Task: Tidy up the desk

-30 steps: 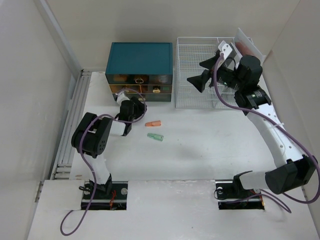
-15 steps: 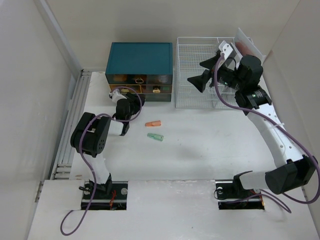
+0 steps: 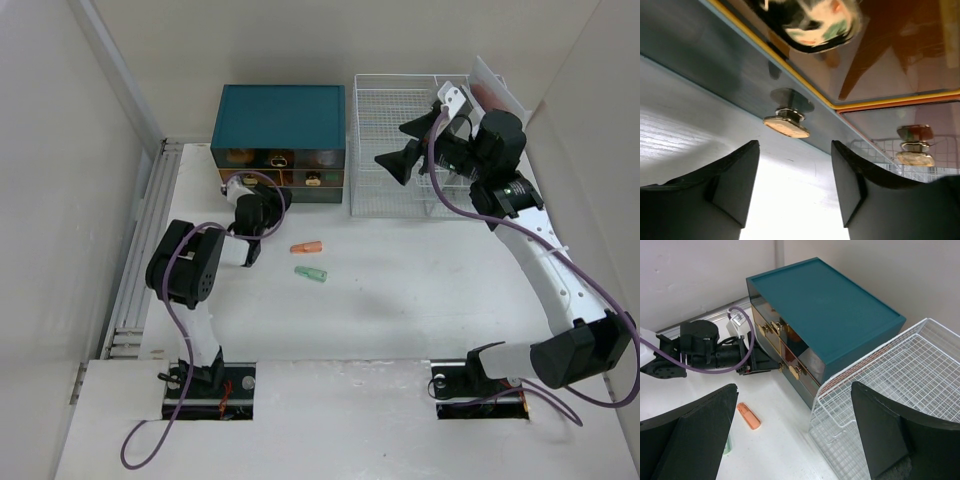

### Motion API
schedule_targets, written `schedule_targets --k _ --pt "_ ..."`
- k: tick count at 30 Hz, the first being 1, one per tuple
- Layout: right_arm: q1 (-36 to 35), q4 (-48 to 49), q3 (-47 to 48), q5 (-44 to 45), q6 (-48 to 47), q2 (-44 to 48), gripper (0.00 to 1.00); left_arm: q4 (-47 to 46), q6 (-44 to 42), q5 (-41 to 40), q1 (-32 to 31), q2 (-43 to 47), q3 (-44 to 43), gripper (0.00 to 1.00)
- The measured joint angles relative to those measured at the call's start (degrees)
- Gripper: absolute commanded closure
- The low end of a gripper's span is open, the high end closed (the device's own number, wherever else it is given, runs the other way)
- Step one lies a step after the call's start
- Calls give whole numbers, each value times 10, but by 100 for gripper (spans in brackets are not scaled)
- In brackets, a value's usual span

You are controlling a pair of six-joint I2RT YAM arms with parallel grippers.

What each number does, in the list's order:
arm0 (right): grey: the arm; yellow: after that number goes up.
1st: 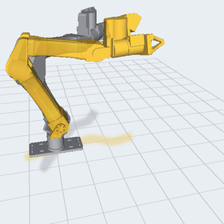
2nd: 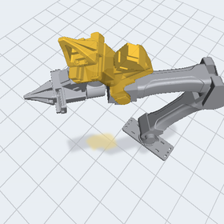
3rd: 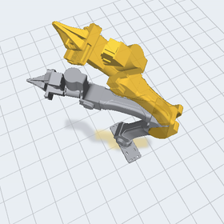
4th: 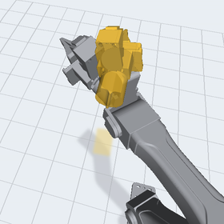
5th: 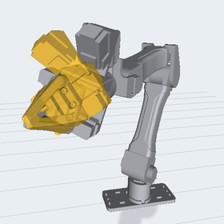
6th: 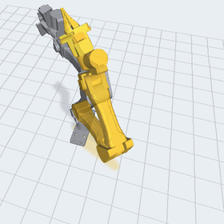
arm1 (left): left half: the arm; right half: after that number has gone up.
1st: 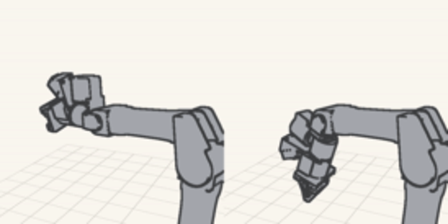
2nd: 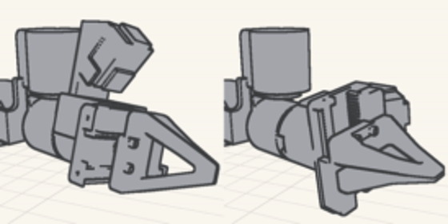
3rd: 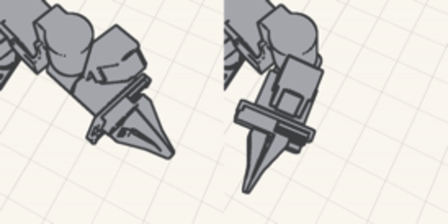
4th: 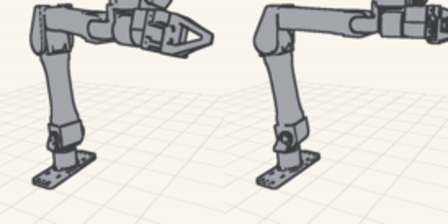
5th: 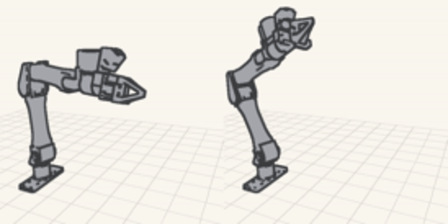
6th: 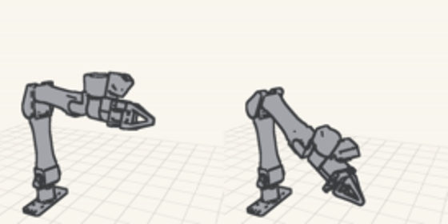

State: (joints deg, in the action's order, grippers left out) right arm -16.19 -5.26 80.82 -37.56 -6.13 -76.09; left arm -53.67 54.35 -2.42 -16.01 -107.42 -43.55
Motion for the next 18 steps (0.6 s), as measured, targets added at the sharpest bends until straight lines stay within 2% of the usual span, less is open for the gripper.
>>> schedule_targets --k 18 --pt "0 1 -1 0 0 0 0 1 13 -9 0 -31 -9 40"
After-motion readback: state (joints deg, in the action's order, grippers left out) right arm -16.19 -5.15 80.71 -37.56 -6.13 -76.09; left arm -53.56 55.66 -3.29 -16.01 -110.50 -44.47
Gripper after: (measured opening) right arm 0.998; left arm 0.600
